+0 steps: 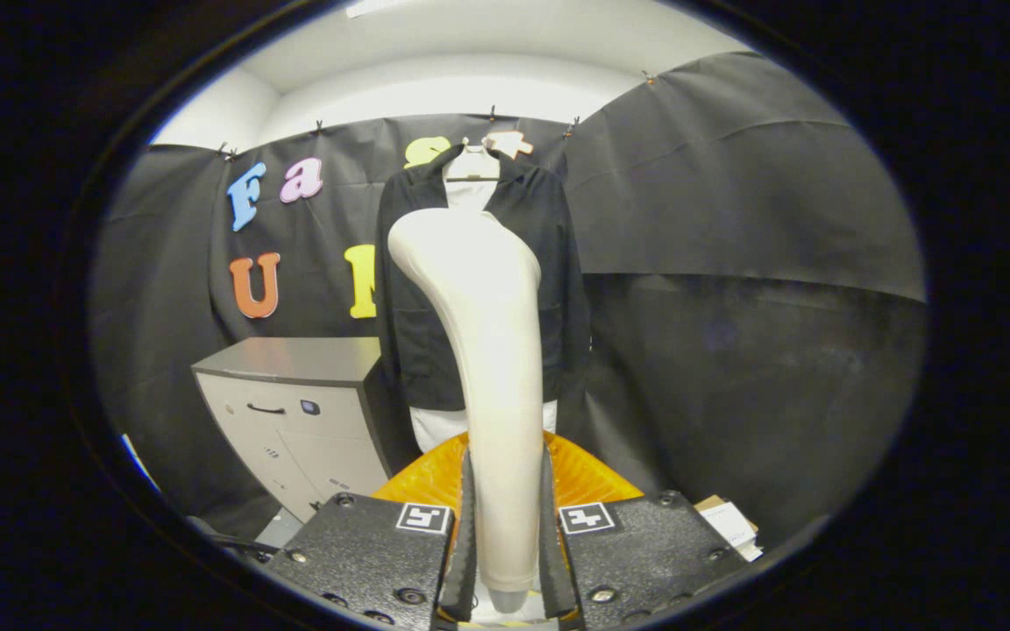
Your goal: Iron the clothes twice with a garment steamer, once on the left side and once on the right side.
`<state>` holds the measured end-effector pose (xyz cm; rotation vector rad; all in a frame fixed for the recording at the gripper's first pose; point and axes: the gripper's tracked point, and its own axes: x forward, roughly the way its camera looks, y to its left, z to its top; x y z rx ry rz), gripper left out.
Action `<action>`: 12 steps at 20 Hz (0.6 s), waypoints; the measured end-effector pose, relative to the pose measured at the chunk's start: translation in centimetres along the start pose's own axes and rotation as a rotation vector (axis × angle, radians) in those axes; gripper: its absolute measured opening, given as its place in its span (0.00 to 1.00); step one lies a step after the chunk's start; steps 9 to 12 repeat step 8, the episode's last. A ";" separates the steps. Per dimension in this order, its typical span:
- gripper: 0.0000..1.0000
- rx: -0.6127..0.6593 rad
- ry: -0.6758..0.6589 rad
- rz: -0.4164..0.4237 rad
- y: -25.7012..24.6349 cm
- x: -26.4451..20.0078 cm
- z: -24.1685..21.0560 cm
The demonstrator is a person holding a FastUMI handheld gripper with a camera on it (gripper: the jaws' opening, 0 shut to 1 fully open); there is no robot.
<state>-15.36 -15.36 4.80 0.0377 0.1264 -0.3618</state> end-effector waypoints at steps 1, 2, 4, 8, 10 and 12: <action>0.32 0.004 -0.005 0.009 -0.1 -0.6 0.3; 0.32 0.004 -0.012 0.013 -0.3 -1.1 0.6; 0.32 0.012 -0.030 0.014 -0.5 -1.7 1.1; 0.32 0.016 -0.071 0.005 -0.5 -2.4 1.9; 0.32 0.016 -0.071 0.005 -0.5 -2.4 1.9; 0.32 0.016 -0.071 0.005 -0.5 -2.4 1.9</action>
